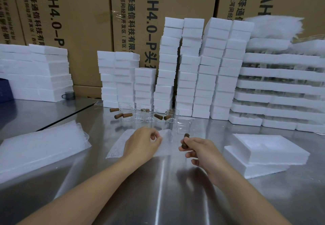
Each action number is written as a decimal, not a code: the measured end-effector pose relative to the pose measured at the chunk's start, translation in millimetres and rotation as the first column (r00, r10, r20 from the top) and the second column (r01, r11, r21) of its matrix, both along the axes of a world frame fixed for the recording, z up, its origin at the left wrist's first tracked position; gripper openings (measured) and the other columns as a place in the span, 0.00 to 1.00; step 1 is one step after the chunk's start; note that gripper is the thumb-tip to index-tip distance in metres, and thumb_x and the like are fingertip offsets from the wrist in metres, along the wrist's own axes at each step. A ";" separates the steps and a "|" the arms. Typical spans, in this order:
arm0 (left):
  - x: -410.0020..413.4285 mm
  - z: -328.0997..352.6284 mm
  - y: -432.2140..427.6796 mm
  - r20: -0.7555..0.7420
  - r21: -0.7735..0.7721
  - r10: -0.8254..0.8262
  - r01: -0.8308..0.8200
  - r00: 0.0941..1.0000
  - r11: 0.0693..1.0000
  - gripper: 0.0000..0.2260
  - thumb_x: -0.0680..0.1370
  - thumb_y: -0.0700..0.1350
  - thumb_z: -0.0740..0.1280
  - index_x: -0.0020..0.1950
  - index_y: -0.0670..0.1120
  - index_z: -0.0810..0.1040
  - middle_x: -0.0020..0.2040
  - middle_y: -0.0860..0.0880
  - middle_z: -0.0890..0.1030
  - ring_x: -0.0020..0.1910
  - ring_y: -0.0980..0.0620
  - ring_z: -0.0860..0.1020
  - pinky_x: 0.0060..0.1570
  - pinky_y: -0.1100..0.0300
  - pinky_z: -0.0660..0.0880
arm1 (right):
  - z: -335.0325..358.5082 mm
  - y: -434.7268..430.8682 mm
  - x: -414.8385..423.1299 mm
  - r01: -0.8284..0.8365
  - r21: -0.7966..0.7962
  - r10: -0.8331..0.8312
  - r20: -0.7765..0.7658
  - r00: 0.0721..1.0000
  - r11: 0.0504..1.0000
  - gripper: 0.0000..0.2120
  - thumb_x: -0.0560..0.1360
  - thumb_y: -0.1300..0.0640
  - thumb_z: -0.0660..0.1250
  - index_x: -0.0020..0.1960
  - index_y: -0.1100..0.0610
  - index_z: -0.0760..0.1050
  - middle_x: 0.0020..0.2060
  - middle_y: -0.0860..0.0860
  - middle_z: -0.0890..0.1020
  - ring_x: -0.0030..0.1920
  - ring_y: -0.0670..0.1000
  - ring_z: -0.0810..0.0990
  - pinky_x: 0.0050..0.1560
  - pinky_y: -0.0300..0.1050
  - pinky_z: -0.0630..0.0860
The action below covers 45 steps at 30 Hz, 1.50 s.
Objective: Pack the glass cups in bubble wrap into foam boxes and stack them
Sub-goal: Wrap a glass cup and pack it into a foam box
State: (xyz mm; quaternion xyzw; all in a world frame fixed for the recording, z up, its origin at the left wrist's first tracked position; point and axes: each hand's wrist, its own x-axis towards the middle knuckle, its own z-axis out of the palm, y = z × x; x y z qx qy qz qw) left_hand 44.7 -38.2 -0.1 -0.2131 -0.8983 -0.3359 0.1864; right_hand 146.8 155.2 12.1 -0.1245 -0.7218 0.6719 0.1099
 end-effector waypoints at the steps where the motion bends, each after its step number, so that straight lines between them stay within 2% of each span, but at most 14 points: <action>1: -0.3 1.4 0.3 -0.005 0.062 0.000 0.000 1.000 0.998 0.08 0.83 0.56 0.69 0.45 0.57 0.81 0.47 0.59 0.81 0.46 0.56 0.78 0.44 0.55 0.76 | 0.1 -0.5 -0.1 -0.030 0.016 0.030 0.008 1.000 0.999 0.11 0.82 0.50 0.69 0.53 0.56 0.85 0.44 0.51 0.89 0.35 0.45 0.79 0.37 0.40 0.71; 6: 3.2 7.4 2.4 -0.098 0.283 -0.006 0.034 0.995 0.959 0.07 0.84 0.57 0.68 0.46 0.61 0.78 0.49 0.62 0.78 0.47 0.61 0.76 0.44 0.58 0.75 | -2.2 -3.0 1.3 -0.125 0.196 0.110 0.085 0.990 0.973 0.12 0.82 0.49 0.68 0.51 0.56 0.85 0.42 0.49 0.89 0.32 0.43 0.78 0.36 0.37 0.70; 11: 12.4 6.8 3.9 -0.347 0.174 -0.141 0.211 0.927 0.962 0.03 0.83 0.55 0.70 0.54 0.60 0.83 0.52 0.63 0.74 0.56 0.61 0.74 0.50 0.66 0.72 | -7.8 -8.3 1.6 -0.109 0.301 0.086 0.090 0.992 0.948 0.13 0.81 0.52 0.68 0.45 0.59 0.85 0.38 0.49 0.88 0.31 0.43 0.78 0.30 0.30 0.70; 16: 20.5 8.2 8.8 -0.569 -0.038 -0.263 0.295 0.779 0.955 0.05 0.82 0.52 0.73 0.55 0.54 0.87 0.53 0.56 0.76 0.52 0.55 0.74 0.47 0.57 0.76 | -6.5 -7.0 1.7 0.008 0.204 -0.017 0.045 0.999 0.979 0.11 0.80 0.52 0.71 0.46 0.58 0.86 0.34 0.45 0.82 0.35 0.46 0.75 0.34 0.37 0.73; 22: 31.4 9.7 12.8 -0.569 -0.025 -0.327 0.382 0.755 0.924 0.04 0.82 0.51 0.74 0.55 0.54 0.86 0.50 0.59 0.76 0.50 0.57 0.74 0.48 0.61 0.74 | -1.6 -3.6 3.6 -0.062 -0.097 0.058 -0.042 0.997 0.993 0.09 0.80 0.55 0.72 0.47 0.58 0.89 0.39 0.49 0.84 0.34 0.48 0.72 0.36 0.40 0.71; 26: 40.5 7.0 17.7 -0.538 -0.070 -0.402 0.436 0.741 0.897 0.05 0.83 0.52 0.72 0.58 0.55 0.86 0.50 0.60 0.78 0.50 0.58 0.77 0.50 0.58 0.75 | -0.8 -3.2 4.4 -0.112 -0.067 0.103 -0.123 0.987 0.991 0.14 0.82 0.59 0.67 0.44 0.51 0.89 0.37 0.48 0.81 0.30 0.45 0.69 0.34 0.37 0.70; 30: 46.9 10.8 19.5 -0.538 -0.127 -0.475 0.490 0.697 0.863 0.06 0.82 0.53 0.73 0.58 0.54 0.86 0.51 0.59 0.82 0.52 0.58 0.80 0.52 0.53 0.75 | -0.6 -2.0 2.3 -0.110 -0.076 0.096 -0.176 0.980 0.991 0.12 0.82 0.63 0.66 0.45 0.59 0.87 0.37 0.53 0.77 0.30 0.44 0.67 0.33 0.36 0.68; 31: 45.4 15.2 16.8 -0.571 -0.098 -0.452 0.490 0.685 0.866 0.07 0.81 0.54 0.73 0.56 0.54 0.85 0.52 0.59 0.82 0.53 0.58 0.80 0.54 0.51 0.75 | -0.8 -0.5 0.7 -0.091 -0.075 0.077 -0.176 0.981 0.993 0.09 0.82 0.63 0.67 0.48 0.62 0.85 0.38 0.54 0.76 0.29 0.45 0.66 0.33 0.37 0.68; 33: 35.8 28.6 5.9 -0.614 0.123 -0.278 0.438 0.739 0.891 0.09 0.80 0.54 0.73 0.57 0.53 0.83 0.55 0.57 0.81 0.57 0.55 0.80 0.59 0.48 0.75 | -1.7 3.1 -2.5 -0.039 -0.029 0.034 -0.158 0.987 0.999 0.08 0.82 0.62 0.67 0.55 0.67 0.82 0.40 0.55 0.76 0.29 0.46 0.67 0.36 0.40 0.70; 35: 20.7 45.9 -12.6 -0.493 0.409 -0.085 0.317 0.866 0.856 0.14 0.78 0.55 0.73 0.62 0.56 0.78 0.59 0.57 0.78 0.61 0.54 0.77 0.62 0.50 0.75 | -0.5 4.9 -2.7 -0.044 0.031 0.048 -0.160 0.986 0.999 0.08 0.82 0.60 0.68 0.56 0.65 0.82 0.39 0.54 0.77 0.29 0.46 0.68 0.39 0.42 0.71; 37: 6.5 57.1 -32.7 -0.190 0.575 -0.200 0.274 0.961 0.771 0.24 0.75 0.58 0.75 0.70 0.60 0.74 0.66 0.57 0.77 0.65 0.56 0.77 0.63 0.55 0.75 | 1.4 3.0 -0.5 -0.095 0.066 0.106 -0.188 0.976 0.993 0.08 0.82 0.55 0.70 0.55 0.60 0.84 0.39 0.52 0.78 0.29 0.46 0.68 0.37 0.41 0.70; 40: -8.0 52.0 -50.0 0.217 0.575 -0.522 0.324 0.825 0.751 0.39 0.68 0.63 0.80 0.77 0.69 0.68 0.76 0.56 0.74 0.74 0.54 0.73 0.68 0.54 0.72 | 1.7 -3.0 2.4 -0.133 0.179 0.165 -0.176 0.971 0.975 0.09 0.81 0.53 0.71 0.54 0.59 0.84 0.39 0.57 0.76 0.31 0.50 0.66 0.36 0.45 0.63; 42: -11.8 43.2 -47.3 0.276 0.575 -0.624 0.394 0.731 0.717 0.40 0.69 0.57 0.83 0.78 0.66 0.70 0.78 0.56 0.75 0.77 0.55 0.72 0.75 0.51 0.68 | 0.4 -6.5 4.3 -0.155 0.225 0.196 -0.171 0.966 0.962 0.09 0.82 0.55 0.71 0.53 0.61 0.83 0.39 0.57 0.75 0.32 0.50 0.67 0.34 0.43 0.64; 45: -11.0 37.6 -35.4 0.267 0.662 -0.689 0.391 0.674 0.639 0.37 0.69 0.52 0.84 0.76 0.59 0.75 0.70 0.56 0.83 0.71 0.52 0.80 0.72 0.50 0.74 | 4.7 -10.7 7.6 -0.142 0.259 0.196 -0.197 0.961 0.955 0.03 0.82 0.64 0.68 0.53 0.63 0.81 0.40 0.56 0.78 0.35 0.50 0.70 0.30 0.39 0.66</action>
